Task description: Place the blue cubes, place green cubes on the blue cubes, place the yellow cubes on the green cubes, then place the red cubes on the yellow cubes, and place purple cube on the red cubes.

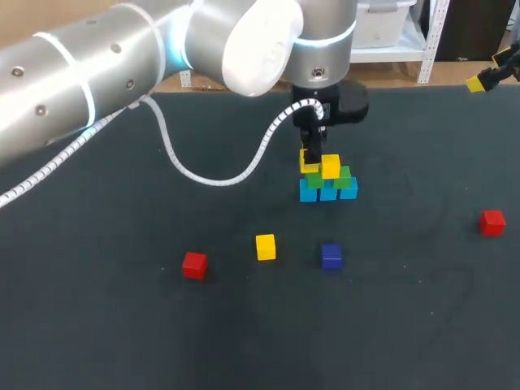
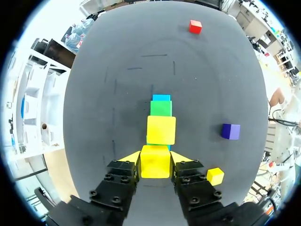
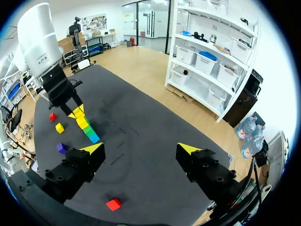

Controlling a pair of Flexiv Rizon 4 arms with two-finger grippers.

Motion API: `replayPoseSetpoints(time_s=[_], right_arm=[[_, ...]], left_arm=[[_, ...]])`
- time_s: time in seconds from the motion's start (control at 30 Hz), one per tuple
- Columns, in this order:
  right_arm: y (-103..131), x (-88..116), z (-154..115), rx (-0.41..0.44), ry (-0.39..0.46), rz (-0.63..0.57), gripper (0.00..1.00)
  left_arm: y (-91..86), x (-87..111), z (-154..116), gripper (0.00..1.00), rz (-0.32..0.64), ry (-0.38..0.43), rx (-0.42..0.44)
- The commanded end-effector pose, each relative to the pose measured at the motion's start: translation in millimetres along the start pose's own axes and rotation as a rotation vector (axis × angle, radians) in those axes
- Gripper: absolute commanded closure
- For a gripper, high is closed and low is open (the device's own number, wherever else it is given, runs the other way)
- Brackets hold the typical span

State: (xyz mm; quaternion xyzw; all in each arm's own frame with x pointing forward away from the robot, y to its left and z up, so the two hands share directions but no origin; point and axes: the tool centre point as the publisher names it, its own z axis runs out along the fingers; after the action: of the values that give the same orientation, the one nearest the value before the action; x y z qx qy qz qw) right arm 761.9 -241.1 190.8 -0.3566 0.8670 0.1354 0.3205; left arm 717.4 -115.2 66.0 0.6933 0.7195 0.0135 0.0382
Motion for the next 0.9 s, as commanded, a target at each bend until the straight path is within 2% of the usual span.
replayPoseSetpoints(time_s=[0.03, 0.9], right_arm=[[-0.4, 0.3, 0.3, -0.002, -0.002, -0.001, 0.00], [-0.4, 0.3, 0.3, -0.002, -0.002, -0.001, 0.00]], left_arm=[[-2.0, 2.5, 0.9, 1.00, -0.003, -0.009, -0.005], [-4.0, -0.5, 7.2, 1.00, 0.008, -0.023, 0.006]])
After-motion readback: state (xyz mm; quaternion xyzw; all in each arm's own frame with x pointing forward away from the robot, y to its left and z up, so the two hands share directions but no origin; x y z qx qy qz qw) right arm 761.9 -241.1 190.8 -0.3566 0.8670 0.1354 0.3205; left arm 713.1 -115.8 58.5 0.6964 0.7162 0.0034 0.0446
